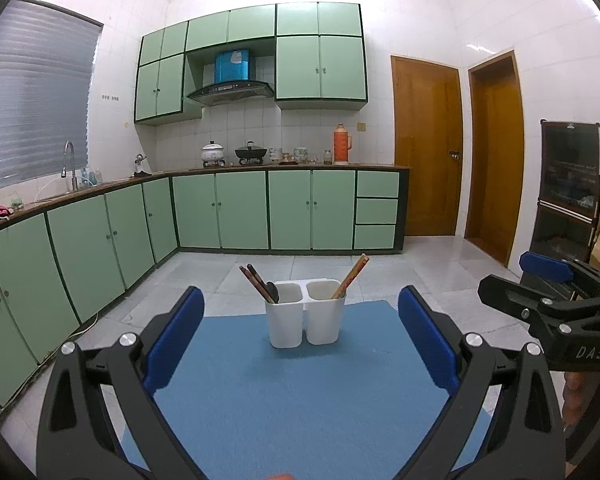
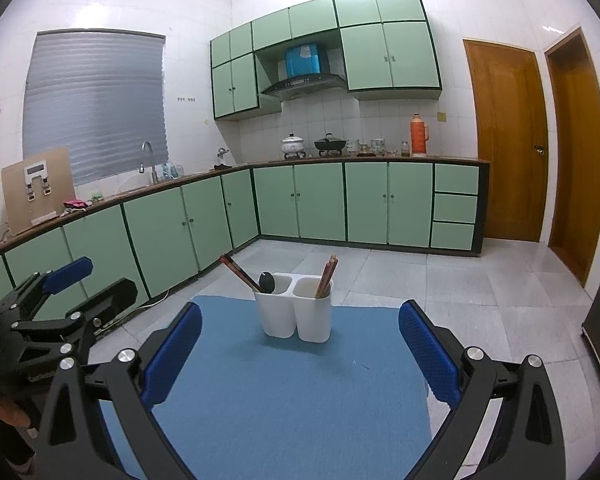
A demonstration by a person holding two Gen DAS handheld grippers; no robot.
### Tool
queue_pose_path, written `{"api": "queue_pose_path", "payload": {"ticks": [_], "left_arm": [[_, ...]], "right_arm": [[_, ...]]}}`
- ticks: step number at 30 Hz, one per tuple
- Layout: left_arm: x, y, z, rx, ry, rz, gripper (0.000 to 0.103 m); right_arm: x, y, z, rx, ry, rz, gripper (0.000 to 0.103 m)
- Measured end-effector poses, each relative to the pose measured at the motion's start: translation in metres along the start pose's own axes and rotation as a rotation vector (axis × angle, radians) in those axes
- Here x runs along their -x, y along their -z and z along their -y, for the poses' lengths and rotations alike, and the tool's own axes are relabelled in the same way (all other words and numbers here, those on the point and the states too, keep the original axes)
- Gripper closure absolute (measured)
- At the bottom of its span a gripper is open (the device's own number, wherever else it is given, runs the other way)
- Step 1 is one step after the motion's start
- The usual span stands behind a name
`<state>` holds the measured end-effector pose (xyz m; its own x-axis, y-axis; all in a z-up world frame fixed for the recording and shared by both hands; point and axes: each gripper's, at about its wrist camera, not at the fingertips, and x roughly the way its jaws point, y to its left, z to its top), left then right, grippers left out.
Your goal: Organize utensils
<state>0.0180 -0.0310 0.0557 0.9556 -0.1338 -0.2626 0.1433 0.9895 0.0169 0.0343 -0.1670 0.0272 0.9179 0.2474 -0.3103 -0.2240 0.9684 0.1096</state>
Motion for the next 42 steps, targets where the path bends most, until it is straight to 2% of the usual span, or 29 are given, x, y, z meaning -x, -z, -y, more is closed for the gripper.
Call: {"api": "queue_pose_path", "payload": {"ticks": [42], "left_arm": [[0.015, 0.0, 0.001, 0.009, -0.01, 0.029, 0.008]], "right_arm": [[0.007, -0.004, -0.012, 0.018, -0.011, 0.02, 0.006]]}}
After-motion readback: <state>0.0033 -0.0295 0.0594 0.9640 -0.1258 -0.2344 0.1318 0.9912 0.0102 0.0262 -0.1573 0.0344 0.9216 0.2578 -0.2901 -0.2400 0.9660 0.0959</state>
